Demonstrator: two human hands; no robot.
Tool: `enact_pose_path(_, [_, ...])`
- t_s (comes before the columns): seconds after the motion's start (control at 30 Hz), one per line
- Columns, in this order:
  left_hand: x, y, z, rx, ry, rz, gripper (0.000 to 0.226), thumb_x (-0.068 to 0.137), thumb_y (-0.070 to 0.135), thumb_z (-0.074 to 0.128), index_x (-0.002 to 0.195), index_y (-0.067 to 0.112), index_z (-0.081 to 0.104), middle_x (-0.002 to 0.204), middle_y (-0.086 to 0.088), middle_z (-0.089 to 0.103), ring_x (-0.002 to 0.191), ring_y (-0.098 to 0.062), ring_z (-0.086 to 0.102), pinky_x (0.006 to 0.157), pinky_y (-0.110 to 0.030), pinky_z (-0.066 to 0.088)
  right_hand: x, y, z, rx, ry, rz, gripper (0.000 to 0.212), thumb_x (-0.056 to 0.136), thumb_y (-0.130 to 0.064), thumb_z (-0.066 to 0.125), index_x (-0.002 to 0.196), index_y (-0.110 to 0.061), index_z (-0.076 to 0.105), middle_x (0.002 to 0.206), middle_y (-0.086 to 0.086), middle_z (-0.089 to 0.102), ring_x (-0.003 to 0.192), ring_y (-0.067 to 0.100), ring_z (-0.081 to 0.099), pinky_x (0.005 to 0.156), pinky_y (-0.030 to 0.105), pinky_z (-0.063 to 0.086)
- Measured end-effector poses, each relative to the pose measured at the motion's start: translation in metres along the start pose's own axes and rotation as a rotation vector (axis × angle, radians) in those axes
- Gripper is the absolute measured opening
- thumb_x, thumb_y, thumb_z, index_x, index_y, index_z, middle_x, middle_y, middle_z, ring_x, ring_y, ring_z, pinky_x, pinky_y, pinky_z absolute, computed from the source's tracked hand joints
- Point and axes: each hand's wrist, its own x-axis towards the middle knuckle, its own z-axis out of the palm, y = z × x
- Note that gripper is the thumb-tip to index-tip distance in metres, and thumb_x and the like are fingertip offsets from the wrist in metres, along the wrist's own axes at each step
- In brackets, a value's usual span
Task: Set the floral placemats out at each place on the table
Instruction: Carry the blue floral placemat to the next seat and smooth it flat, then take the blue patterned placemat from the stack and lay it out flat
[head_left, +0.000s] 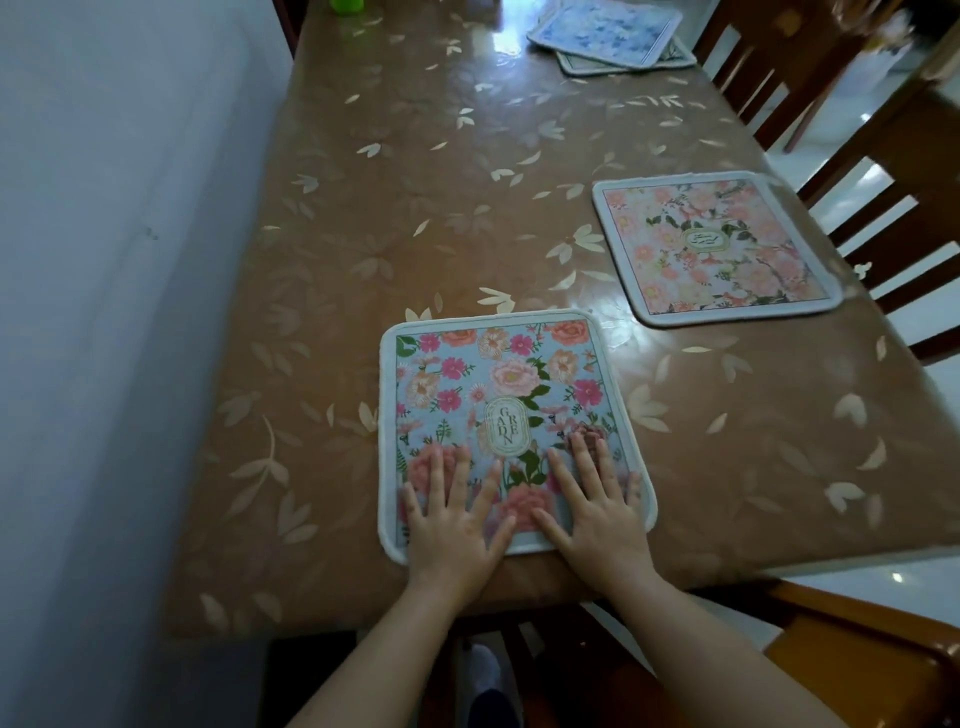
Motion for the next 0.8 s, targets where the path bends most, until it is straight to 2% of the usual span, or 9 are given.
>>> enact_pose_path(0.07, [-0.008, 0.005, -0.003, -0.021, 0.037, 0.001, 0.062, 0.082, 0.063, 0.009, 0.139, 0.039, 0.002, 0.15, -0.004, -0.004, 0.136, -0.034, -0.014, 0.104, -0.065, 0.003, -0.007, 0.0, -0.001, 0.003, -0.022, 0.005, 0.07, 0.077, -0.074, 0.008, 0.132, -0.043, -0.023, 0.147, -0.006, -0.027, 0.135, 0.02, -0.027, 0.107, 0.049, -0.013])
enact_pose_path(0.17, [-0.017, 0.006, -0.002, -0.011, -0.022, 0.034, 0.06, 0.083, 0.063, 0.008, 0.136, 0.04, -0.011, 0.149, -0.002, -0.018, 0.13, -0.021, -0.037, 0.105, -0.061, -0.011, -0.015, -0.005, -0.007, 0.025, -0.068, 0.026, 0.066, 0.088, -0.061, 0.024, 0.136, -0.041, -0.016, 0.148, -0.006, -0.025, 0.135, 0.019, -0.026, 0.111, 0.052, -0.008])
enact_pose_path(0.2, [-0.021, 0.008, -0.002, -0.008, -0.026, 0.038, 0.062, 0.086, 0.062, 0.017, 0.137, 0.04, -0.009, 0.151, -0.003, -0.015, 0.132, -0.024, -0.033, 0.105, -0.062, -0.01, -0.018, -0.006, -0.01, 0.042, -0.084, 0.028, 0.064, 0.09, -0.057, 0.028, 0.139, -0.039, -0.009, 0.151, -0.005, -0.02, 0.137, 0.02, -0.021, 0.111, 0.052, -0.005])
enact_pose_path(0.27, [-0.031, 0.015, -0.009, -0.045, -0.02, 0.037, 0.067, 0.085, 0.055, 0.043, 0.141, 0.034, 0.015, 0.153, -0.009, 0.009, 0.139, -0.037, -0.003, 0.105, -0.065, 0.007, -0.027, -0.009, -0.016, 0.07, -0.119, 0.023, 0.058, 0.092, -0.049, 0.033, 0.142, -0.037, 0.005, 0.155, -0.001, -0.008, 0.141, 0.023, -0.011, 0.112, 0.052, 0.001])
enact_pose_path(0.3, [-0.035, 0.018, -0.011, -0.058, -0.012, 0.039, 0.066, 0.083, 0.053, 0.048, 0.14, 0.031, 0.024, 0.152, -0.009, 0.016, 0.138, -0.039, 0.006, 0.105, -0.064, 0.011, -0.032, -0.01, -0.02, 0.081, -0.134, 0.019, 0.056, 0.092, -0.046, 0.035, 0.141, -0.036, 0.01, 0.156, -0.001, -0.002, 0.141, 0.023, -0.006, 0.112, 0.052, 0.005])
enact_pose_path(0.4, [-0.038, 0.026, -0.015, -0.09, -0.049, 0.017, 0.06, 0.085, 0.051, 0.04, 0.14, 0.029, 0.027, 0.153, -0.004, 0.017, 0.14, -0.03, 0.003, 0.111, -0.051, 0.005, -0.043, -0.01, -0.034, 0.111, -0.175, 0.016, 0.049, 0.092, -0.041, 0.039, 0.138, -0.032, 0.026, 0.154, -0.004, 0.014, 0.141, 0.02, 0.006, 0.112, 0.049, 0.019])
enact_pose_path(0.53, [-0.038, 0.035, -0.032, -0.221, -0.011, 0.011, 0.045, 0.086, 0.046, 0.044, 0.126, 0.026, 0.05, 0.142, 0.002, 0.041, 0.133, -0.021, 0.028, 0.111, -0.044, 0.012, -0.056, -0.007, -0.057, 0.118, -0.258, 0.021, 0.044, 0.091, -0.039, 0.041, 0.133, -0.027, 0.035, 0.149, -0.004, 0.028, 0.137, 0.016, 0.019, 0.106, 0.047, 0.025])
enact_pose_path(0.63, [-0.045, 0.043, -0.042, -0.201, 0.037, 0.086, 0.045, 0.086, 0.045, 0.044, 0.125, 0.025, 0.051, 0.138, 0.003, 0.047, 0.129, -0.018, 0.034, 0.11, -0.043, 0.023, -0.07, 0.002, -0.071, 0.09, -0.18, 0.004, 0.042, 0.091, -0.037, 0.042, 0.131, -0.024, 0.039, 0.143, -0.002, 0.037, 0.132, 0.017, 0.029, 0.106, 0.044, 0.024])
enact_pose_path(0.8, [-0.052, 0.077, -0.06, -0.195, 0.157, 0.217, 0.044, 0.082, 0.041, 0.052, 0.12, 0.017, 0.057, 0.128, -0.004, 0.056, 0.125, -0.022, 0.042, 0.105, -0.043, 0.032, -0.084, 0.023, -0.098, 0.153, -0.063, 0.057, 0.041, 0.09, -0.036, 0.045, 0.128, -0.022, 0.042, 0.127, 0.001, 0.05, 0.116, 0.02, 0.045, 0.095, 0.036, 0.042])
